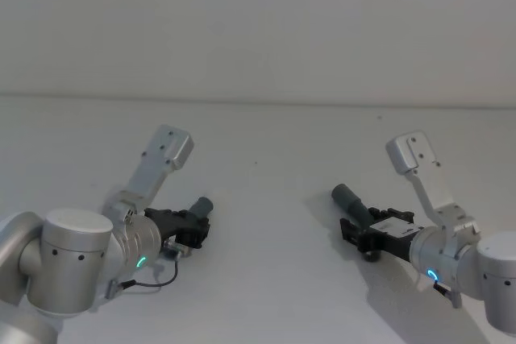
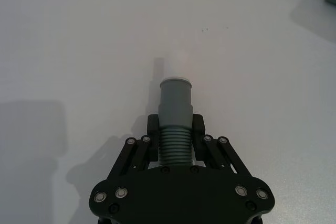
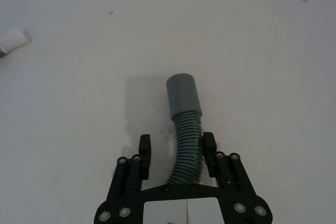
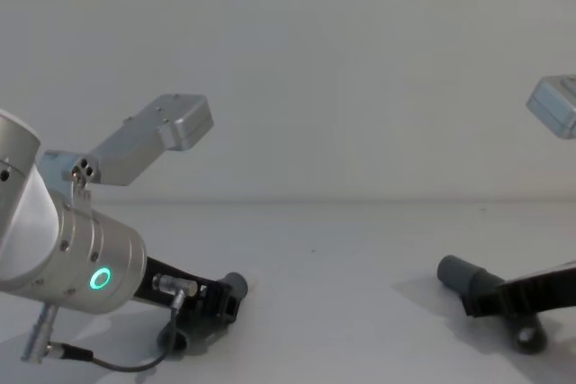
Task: Use both hands to pick up one end of the pipe from the table, align the ends, and insert them.
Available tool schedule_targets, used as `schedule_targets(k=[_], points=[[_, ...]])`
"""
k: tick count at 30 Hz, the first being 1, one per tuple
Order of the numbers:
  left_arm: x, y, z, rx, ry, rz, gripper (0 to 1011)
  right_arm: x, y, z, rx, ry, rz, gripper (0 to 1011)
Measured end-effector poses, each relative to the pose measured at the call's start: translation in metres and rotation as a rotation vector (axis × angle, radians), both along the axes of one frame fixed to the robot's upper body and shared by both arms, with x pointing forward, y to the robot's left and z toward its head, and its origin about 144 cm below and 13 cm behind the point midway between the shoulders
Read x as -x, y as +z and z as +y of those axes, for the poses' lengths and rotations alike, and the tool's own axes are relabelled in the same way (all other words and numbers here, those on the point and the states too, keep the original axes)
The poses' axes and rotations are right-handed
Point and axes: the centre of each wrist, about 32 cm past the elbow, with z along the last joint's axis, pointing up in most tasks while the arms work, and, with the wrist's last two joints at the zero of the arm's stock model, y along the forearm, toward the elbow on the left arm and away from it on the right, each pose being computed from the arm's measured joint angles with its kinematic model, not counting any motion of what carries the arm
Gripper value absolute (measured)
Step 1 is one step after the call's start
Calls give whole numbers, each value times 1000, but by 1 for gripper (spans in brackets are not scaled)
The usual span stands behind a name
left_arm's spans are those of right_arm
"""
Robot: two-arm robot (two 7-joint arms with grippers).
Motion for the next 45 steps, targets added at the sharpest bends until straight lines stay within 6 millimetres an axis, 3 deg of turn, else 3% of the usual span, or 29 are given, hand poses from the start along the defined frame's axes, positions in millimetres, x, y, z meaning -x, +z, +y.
schedule_targets(k=[11, 31, 45], points=[[0, 0, 0, 0, 0, 0, 354, 0, 0, 0, 0, 1, 2, 274], [2, 2, -1, -7, -2, -10, 354, 3, -1, -3, -11, 20, -32, 274], [13, 30, -4, -24, -58, -120, 354, 9, 6, -20, -30, 79, -187, 274]])
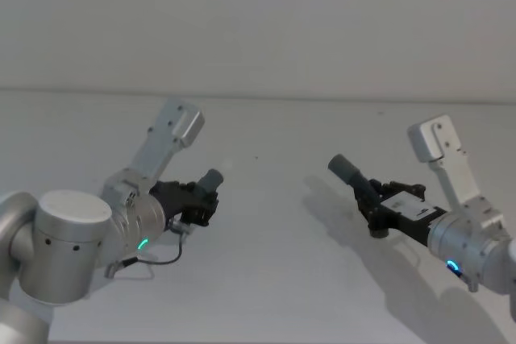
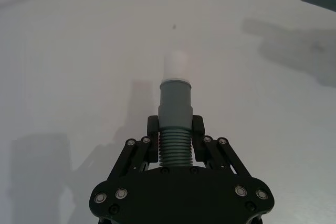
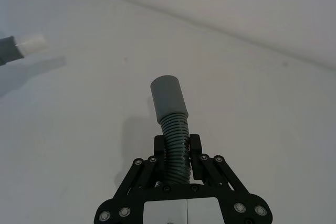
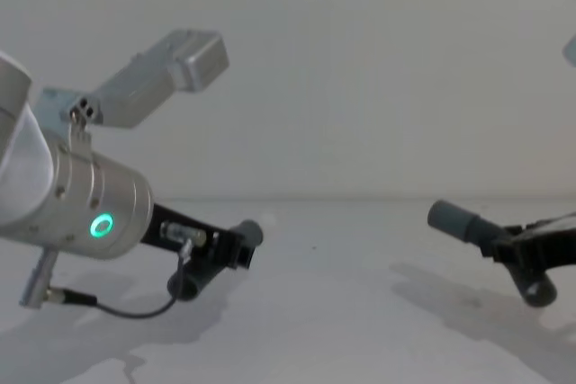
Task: Use both hands to pick up one end of the pipe from the table, align the ends, and insert them.
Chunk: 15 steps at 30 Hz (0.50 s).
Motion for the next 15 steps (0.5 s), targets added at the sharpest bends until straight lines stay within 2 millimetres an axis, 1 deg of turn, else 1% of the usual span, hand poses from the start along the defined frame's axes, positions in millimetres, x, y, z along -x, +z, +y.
schedule_targets(k=[4, 6, 7, 15], points=[[3, 8, 2, 2, -32, -33, 354, 2, 4, -9, 2, 32, -44, 274], [5, 12, 4, 2, -54, -54, 354, 3, 6, -18, 5, 65, -73, 274], [6, 14, 6, 1, -69, -64, 354, 3, 6, -18, 5, 65, -73, 274], [11, 23, 17, -5, -166, -110, 354, 6, 11, -42, 22, 179, -123, 274]])
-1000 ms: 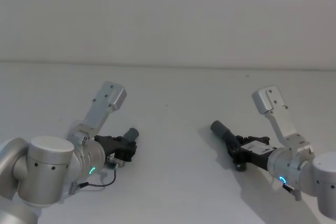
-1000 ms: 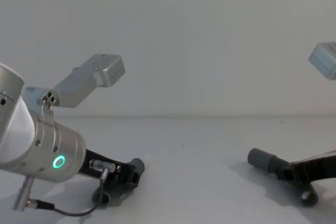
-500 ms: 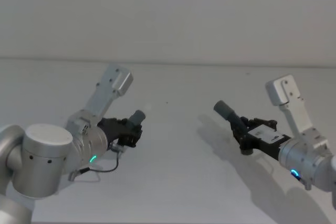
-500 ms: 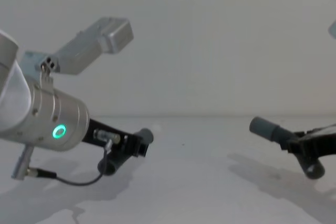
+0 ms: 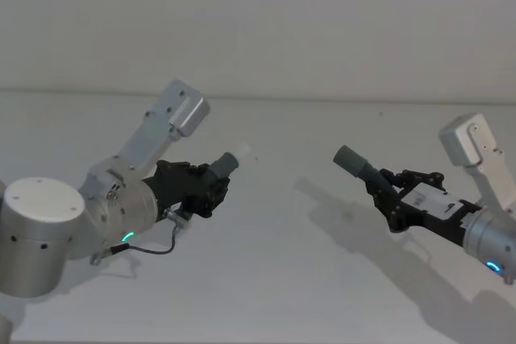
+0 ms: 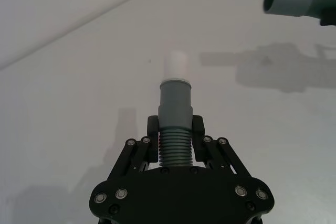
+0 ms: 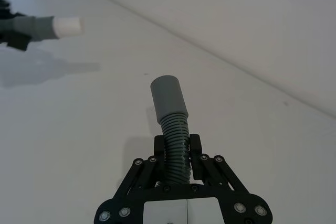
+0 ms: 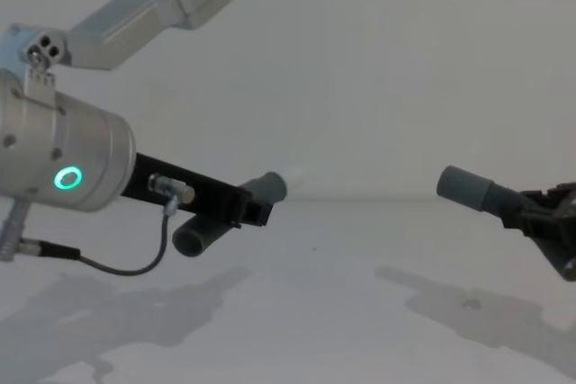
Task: Use both hands to pick up one end of the pipe from the table, align the ends, and insert them.
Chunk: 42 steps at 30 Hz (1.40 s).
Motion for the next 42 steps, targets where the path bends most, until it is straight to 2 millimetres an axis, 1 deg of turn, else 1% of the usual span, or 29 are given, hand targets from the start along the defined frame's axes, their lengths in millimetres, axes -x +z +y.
schedule_targets(k=[12, 21, 32, 42], points=[[4, 4, 21, -39, -152, -45, 354, 3, 3, -33, 61, 189, -27, 274], [3, 6, 35, -72, -258, -61, 354, 3, 4, -50, 108, 339, -40, 274], [-4, 8, 46, -101, -375, -59, 354, 3, 9, -59, 146, 466, -61, 274], [-12, 10, 49, -121, -458, -52, 354, 2, 17, -57, 167, 539, -78, 274]])
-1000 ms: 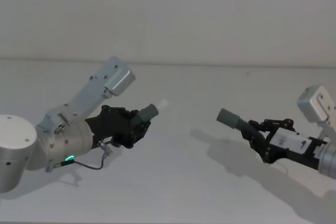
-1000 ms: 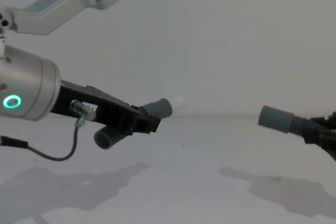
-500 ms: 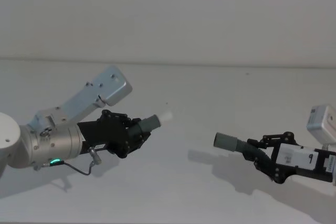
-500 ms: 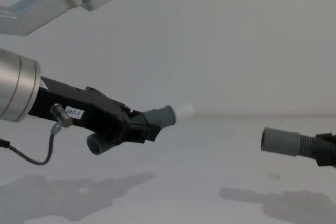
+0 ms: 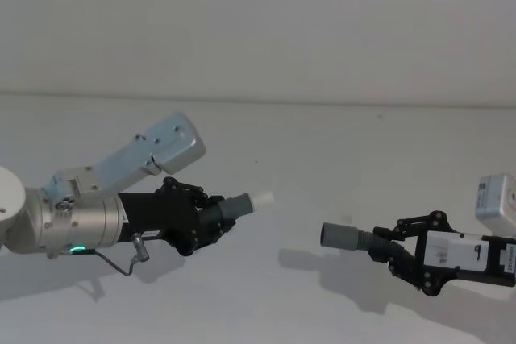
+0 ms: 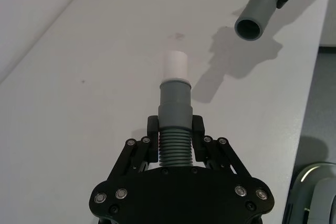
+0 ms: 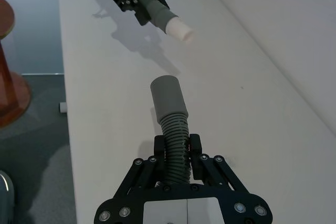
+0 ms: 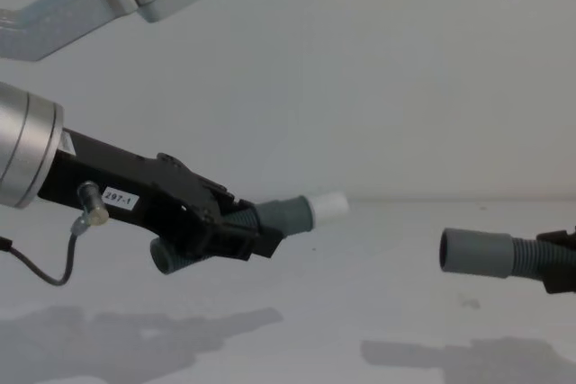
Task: Use both hands to pick up one end of the pipe from the table, align the ends, and insert them.
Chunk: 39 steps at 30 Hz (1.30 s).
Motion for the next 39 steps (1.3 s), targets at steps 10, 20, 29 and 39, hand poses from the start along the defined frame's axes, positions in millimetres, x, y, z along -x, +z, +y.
schedule_targets(k=[10, 20, 29, 39], points=[[-6, 2, -1, -17, -55, 6, 354, -3, 6, 5, 15, 47, -1, 274], [-11, 2, -3, -34, -88, 19, 354, -10, 9, 12, 26, 74, 10, 274], [-15, 3, -5, -47, -112, 34, 354, -18, 11, 17, 35, 79, 25, 274], [-20, 3, -6, -57, -138, 51, 354, -27, 12, 22, 43, 77, 37, 274]])
